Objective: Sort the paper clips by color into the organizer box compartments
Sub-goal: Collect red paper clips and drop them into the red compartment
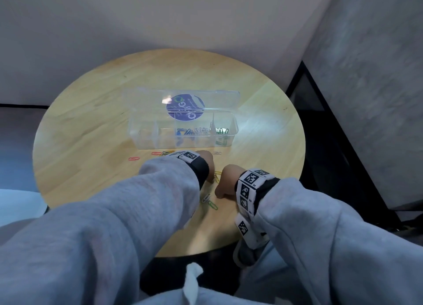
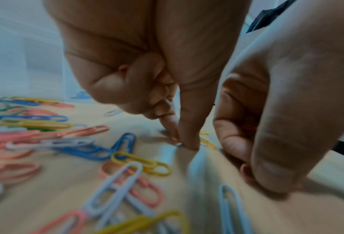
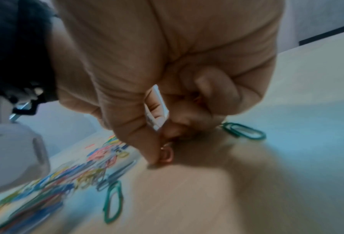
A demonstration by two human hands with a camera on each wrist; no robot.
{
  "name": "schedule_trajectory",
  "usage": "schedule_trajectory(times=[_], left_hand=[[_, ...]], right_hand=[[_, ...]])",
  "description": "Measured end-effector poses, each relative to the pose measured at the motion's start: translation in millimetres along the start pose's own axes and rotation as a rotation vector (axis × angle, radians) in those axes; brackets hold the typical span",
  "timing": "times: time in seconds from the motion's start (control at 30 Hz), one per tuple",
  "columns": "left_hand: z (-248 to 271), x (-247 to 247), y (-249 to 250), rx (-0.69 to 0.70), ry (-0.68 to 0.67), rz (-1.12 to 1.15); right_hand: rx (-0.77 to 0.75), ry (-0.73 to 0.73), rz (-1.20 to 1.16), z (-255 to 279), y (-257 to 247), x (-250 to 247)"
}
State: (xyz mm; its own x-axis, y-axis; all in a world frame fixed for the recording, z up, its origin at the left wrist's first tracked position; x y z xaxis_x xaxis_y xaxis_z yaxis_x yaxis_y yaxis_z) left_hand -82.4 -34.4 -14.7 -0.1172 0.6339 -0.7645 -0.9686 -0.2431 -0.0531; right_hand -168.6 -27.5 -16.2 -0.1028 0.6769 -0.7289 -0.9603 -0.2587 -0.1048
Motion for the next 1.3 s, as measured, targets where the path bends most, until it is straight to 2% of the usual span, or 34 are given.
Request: schedule_trajectory(times=[0.1, 0.2, 0.3, 0.43, 0.57, 0.67, 0.8, 0.9, 1.0, 1.07, 1.13, 1.23, 1.3], left_hand=[[7, 0, -4, 0.019, -0.023, -0.016], [21, -4, -8, 0.003, -0.084, 0.074], [24, -7, -21, -0.054, -0.141, 0.357], [29, -14, -45, -0.089, -0.208, 0.638], [30, -16, -65, -0.004, -0.254, 0.858], [31, -17, -81, 0.005, -0.169, 1.053], [33, -11, -97, -0.043, -0.116, 1.106], [39, -10, -103, -0.062, -0.107, 1.138], [40, -13, -107, -0.029, -0.04, 1.074], [40, -12, -108, 0.038, 0.022, 0.825], [41, -8, -107, 0.099, 0.085, 0.508], [39, 2, -94, 0.169, 0.137, 0.148], [35, 6, -86, 0.189, 0.151, 0.049]], right_hand=[[0.007, -0.053, -0.102, 2, 6, -6], [-0.004, -0.183, -0.472, 5, 20, -13], [-0.017, -0.227, -0.778, 0, 28, -16], [-0.001, -0.227, -1.048, -10, 24, -11], [0.023, -0.192, -1.139, -12, 9, -3], [0.057, -0.202, -1.155, -14, 1, 3], [0.052, -0.223, -1.099, -13, -13, 6], [0.0, -0.237, -0.939, -11, -21, 5], [-0.09, -0.158, -0.506, -9, -28, 0], [-0.105, -0.053, -0.157, -7, -31, -1], [-0.113, -0.011, 0.075, -6, -39, 2], [-0.069, 0.063, 0.028, -20, -40, 11], [-0.084, 0.078, -0.018, -24, -35, 12]])
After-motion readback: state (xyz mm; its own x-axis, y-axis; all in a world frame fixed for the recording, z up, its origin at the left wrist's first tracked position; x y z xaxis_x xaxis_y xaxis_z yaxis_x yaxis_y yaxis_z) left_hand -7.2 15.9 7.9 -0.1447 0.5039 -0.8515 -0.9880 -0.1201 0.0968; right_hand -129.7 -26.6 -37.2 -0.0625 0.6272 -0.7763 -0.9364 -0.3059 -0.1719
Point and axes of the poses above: each hand's wrist, its own z-axis away from the middle knuckle, its own x-axis out of the palm, y = z × x, the point moved 3 cm from there along -z, towards the middle knuckle, and after that the axes turned 3 degrees about -x, right-handed, at the moved point
